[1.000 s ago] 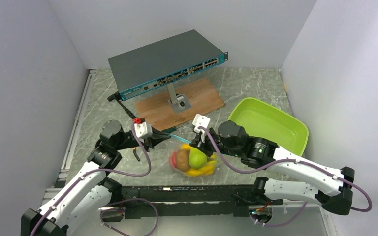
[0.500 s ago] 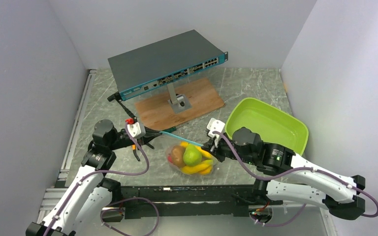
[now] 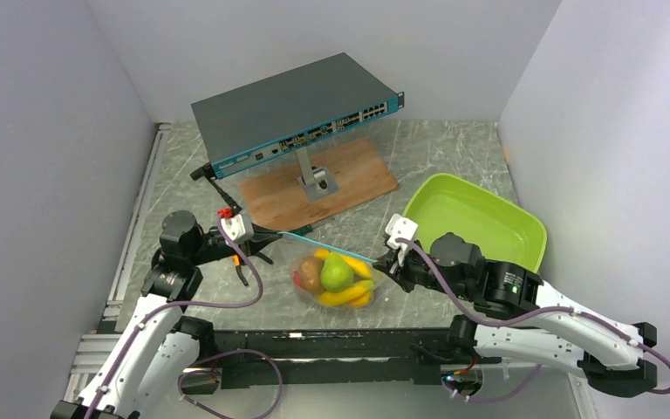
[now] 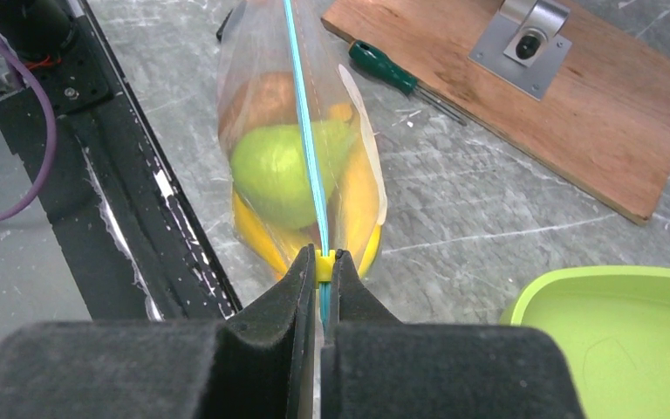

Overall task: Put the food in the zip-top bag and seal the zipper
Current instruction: Zip the zipper food storage bag at the center of the board.

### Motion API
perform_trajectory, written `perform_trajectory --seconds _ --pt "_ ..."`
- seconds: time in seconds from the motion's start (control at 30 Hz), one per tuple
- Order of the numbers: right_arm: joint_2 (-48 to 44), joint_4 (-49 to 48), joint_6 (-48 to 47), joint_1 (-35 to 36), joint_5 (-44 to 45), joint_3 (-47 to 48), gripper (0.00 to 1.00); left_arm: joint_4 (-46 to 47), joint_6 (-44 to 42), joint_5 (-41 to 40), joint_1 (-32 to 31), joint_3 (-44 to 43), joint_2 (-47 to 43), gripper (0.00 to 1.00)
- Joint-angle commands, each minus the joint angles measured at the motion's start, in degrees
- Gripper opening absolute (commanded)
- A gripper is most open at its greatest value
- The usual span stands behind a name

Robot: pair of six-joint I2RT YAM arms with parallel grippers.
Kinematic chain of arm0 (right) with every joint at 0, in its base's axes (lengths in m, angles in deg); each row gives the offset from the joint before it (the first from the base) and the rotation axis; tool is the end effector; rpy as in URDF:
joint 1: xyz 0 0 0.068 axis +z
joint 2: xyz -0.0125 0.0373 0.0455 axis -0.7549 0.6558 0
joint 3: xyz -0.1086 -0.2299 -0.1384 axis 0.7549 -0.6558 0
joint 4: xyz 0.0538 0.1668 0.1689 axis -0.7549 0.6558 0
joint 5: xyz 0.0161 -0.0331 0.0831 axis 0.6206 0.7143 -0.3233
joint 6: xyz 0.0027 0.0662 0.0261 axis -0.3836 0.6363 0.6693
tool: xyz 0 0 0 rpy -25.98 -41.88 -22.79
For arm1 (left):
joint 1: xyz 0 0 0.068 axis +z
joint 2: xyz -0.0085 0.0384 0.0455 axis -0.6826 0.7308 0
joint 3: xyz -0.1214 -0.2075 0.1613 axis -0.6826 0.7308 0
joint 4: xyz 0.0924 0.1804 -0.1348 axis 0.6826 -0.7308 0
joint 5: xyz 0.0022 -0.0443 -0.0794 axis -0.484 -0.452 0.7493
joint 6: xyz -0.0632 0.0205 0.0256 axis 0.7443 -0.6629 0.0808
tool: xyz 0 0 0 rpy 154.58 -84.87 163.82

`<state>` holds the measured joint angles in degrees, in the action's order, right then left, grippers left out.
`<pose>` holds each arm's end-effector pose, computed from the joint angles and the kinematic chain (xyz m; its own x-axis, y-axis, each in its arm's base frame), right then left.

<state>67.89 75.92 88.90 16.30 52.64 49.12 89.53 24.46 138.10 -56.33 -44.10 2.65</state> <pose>0.0604 0.1127 0.3435 -0.1541 -0.3710 -0.9158 -0.8520 0.5193 -0.0671 0.1214 -0.0780 0.2964 0.1087 0.1225 -0.9865 0.9253 0.3503 0.1455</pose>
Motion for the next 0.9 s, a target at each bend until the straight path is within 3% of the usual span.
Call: perform_trajectory --seconds 0.0,0.5,0.53,0.6,0.67,0.87 --pt "-2.55 3.89 0.78 0.14 3.31 0.37 0.0 -0.09 -2.57 -2.14 1.41 -2.34 -0.12 0.0" --pt "-2.7 5.68 3.12 0.2 2.27 1.37 0.0 1.27 -0.7 1.59 1.35 -2.48 0.47 0.0" --pt "-2.26 5.91 3.19 0.16 1.91 1.74 0.06 1.24 -0.45 2.5 1.26 -2.72 0.81 0.0" --pt "-1.86 5.69 3.04 0.16 1.14 1.88 0.29 0.87 -0.22 3.76 0.84 -3.46 1.56 0.0" --pt "-1.62 4.79 3.54 0.15 1.47 1.34 0.4 0.69 0.65 5.24 0.41 -3.73 2.16 0.01" --pt "0.12 0.74 3.93 0.2 -1.47 0.11 0.6 -0.81 0.97 7.01 -1.13 -4.17 1.92 0.41"
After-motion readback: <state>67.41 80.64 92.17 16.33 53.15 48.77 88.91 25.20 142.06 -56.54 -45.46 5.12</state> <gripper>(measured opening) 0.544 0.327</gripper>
